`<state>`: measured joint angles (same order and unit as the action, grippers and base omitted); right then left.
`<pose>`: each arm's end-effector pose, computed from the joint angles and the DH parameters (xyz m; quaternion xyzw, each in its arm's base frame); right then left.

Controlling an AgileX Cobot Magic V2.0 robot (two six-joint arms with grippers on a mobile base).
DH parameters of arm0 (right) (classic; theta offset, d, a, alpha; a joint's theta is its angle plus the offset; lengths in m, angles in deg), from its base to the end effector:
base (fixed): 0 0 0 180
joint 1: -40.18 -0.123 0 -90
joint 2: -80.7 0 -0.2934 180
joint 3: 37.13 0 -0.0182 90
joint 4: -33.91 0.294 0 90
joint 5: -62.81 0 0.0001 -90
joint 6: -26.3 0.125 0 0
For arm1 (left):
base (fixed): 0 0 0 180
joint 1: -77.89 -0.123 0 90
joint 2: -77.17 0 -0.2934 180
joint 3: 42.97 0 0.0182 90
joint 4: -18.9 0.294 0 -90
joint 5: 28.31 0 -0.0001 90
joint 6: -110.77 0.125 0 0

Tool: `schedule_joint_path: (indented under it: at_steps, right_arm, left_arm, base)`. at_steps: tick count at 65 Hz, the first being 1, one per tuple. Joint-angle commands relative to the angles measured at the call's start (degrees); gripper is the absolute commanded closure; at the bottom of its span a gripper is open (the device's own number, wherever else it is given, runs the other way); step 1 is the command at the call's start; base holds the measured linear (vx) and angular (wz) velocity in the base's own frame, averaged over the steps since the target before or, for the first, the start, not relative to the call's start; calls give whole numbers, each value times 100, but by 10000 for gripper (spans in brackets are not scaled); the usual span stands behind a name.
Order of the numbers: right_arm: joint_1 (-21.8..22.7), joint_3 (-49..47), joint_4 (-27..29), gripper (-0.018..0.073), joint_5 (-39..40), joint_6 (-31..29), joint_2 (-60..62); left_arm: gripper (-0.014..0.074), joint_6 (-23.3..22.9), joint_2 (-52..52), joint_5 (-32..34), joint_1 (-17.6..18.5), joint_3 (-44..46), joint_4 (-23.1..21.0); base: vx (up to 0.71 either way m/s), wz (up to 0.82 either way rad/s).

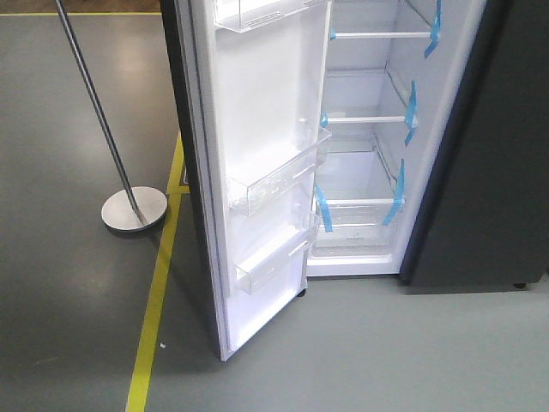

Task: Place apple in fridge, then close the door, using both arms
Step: 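Drive the base closer to the open refrigerator door, apple in right gripper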

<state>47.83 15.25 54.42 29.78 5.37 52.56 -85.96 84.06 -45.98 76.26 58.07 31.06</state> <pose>0.1440 0.0048 0.2820 -0.0240 0.8259 0.0248 0.5627 0.1218 0.0115 0.1692 -0.0660 0.7805 0.0061 0.6217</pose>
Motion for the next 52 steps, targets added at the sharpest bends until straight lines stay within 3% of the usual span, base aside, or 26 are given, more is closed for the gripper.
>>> schedule_joint_path:
  at_steps: [1,52]
  right_arm:
    - [8,-156,84,529,460,-42,-37]
    - [8,-156,84,529,460,-42,-37]
  left_arm:
    - [601,-55,-77,364,19,-115,-17]
    - [601,-55,-77,364,19,-115,-17]
  base:
    - [1,0]
    - [5,2]
